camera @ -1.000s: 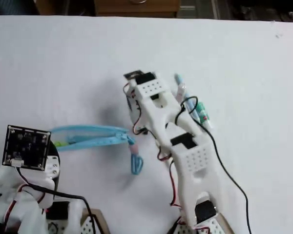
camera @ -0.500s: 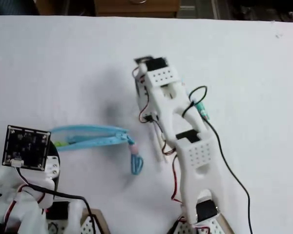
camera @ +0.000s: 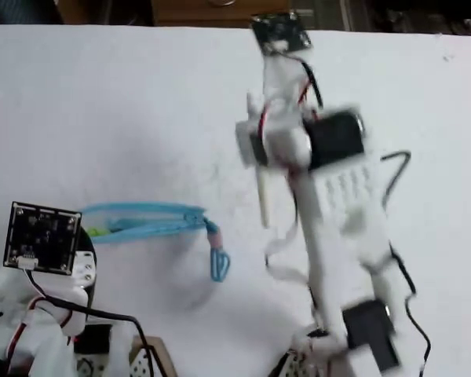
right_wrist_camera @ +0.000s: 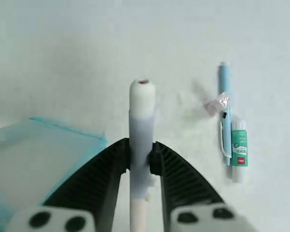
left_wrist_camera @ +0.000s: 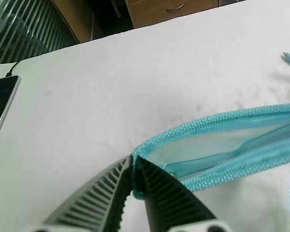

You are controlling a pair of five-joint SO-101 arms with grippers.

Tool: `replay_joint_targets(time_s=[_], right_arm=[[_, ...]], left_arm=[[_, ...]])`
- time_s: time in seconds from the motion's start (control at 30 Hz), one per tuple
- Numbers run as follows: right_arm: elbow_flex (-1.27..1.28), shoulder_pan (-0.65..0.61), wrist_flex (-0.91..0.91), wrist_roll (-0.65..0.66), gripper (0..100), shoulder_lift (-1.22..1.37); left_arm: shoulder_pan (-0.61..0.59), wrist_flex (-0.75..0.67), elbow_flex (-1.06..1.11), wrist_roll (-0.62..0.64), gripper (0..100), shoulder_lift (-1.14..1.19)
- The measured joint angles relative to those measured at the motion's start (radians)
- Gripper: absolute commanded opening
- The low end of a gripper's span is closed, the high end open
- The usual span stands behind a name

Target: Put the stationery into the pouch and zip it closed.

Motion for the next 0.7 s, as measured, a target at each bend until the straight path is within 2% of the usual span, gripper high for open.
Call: replay_joint_targets(time_s=[0.13,0.27,0.43,0.6,0.7], right_arm=[[0.063,-0.146,-0.083,-0.072,1.9,-0.233],[0.166,-0.273,-0.302,-0.106,1.9,-0.423],[0.410,-0.322,-0.588,-0.109,1.9,-0.555],[0.669,-0.359,-0.779,-0.112,1.8,-0.634],[0.740,-0.362,-0.862,-0.112,1.8,-0.667]], left_arm=[[0.000,0.000,0.000,0.000,2,0.000],[0.000,0.000,0.000,0.000,2,0.000],[0.000,0.000,0.000,0.000,2,0.000],[0.000,0.000,0.000,0.000,2,0.000],[0.000,0.000,0.000,0.000,2,0.000]])
